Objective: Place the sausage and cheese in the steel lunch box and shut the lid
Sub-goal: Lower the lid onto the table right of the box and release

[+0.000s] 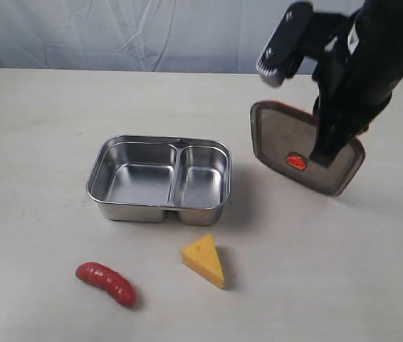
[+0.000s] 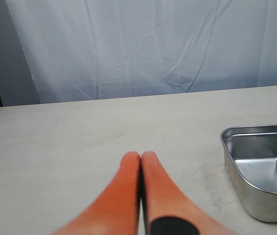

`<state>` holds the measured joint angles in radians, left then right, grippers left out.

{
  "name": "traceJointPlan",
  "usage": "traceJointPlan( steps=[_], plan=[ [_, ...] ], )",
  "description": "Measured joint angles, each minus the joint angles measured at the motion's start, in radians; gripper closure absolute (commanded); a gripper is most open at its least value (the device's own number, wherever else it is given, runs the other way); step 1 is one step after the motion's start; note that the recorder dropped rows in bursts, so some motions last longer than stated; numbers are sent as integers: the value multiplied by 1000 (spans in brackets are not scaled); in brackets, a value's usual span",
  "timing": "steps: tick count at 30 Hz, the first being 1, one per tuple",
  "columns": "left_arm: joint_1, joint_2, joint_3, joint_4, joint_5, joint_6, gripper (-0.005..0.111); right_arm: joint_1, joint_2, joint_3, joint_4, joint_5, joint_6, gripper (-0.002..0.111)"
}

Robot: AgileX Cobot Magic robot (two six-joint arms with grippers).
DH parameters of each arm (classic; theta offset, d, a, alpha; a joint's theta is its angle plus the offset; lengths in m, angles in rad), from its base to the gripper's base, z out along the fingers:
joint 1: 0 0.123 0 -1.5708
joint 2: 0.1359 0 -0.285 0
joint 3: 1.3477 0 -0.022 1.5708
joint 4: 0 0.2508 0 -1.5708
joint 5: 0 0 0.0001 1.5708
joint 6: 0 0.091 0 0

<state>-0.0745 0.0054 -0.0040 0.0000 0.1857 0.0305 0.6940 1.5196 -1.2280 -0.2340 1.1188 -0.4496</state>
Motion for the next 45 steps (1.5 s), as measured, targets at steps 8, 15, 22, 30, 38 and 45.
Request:
traceJointPlan(
  steps=[8,15,22,30,38,45],
  plan=[
    [0,0,0,0,0,0,107,85,16,244,-34,-113,102,109],
    [0,0,0,0,0,0,107,96,18,371,5,-210,123,109],
    [0,0,0,0,0,0,107,97,25,434,34,-282,127,109],
    [0,0,0,0,0,0,107,97,65,443,82,-342,117,109],
    [0,0,0,0,0,0,107,97,54,443,87,-468,309,109],
    [0,0,0,0,0,0,107,97,-14,412,89,-520,573,109]
  ],
)
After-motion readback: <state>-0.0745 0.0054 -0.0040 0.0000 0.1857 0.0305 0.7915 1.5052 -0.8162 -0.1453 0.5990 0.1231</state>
